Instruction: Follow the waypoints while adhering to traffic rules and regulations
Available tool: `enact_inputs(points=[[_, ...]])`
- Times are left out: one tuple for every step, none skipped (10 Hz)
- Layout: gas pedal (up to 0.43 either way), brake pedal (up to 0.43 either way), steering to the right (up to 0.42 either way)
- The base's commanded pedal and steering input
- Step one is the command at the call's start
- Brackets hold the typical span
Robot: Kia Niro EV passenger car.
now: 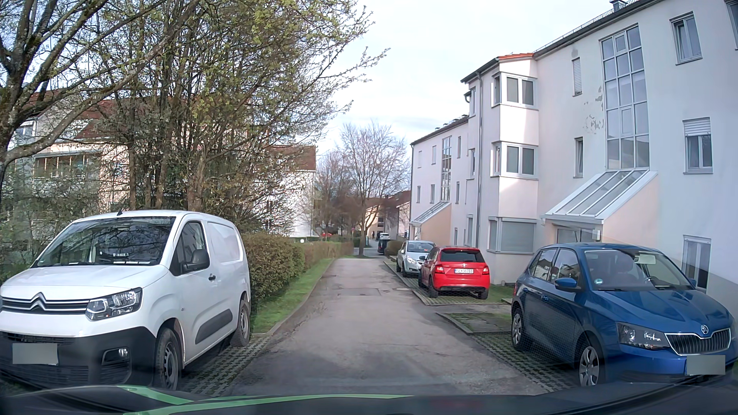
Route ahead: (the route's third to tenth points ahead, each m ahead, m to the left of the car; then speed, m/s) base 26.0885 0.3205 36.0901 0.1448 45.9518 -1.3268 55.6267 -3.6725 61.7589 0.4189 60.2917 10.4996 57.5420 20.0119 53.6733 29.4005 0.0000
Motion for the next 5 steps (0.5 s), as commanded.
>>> enact_inputs(points=[[0.0, 0.652, 0.006], [0.0, 0.652, 0.006], [0.0, 0.652, 0.006], [0.0, 0.652, 0.006], [0.0, 0.652, 0.006]])
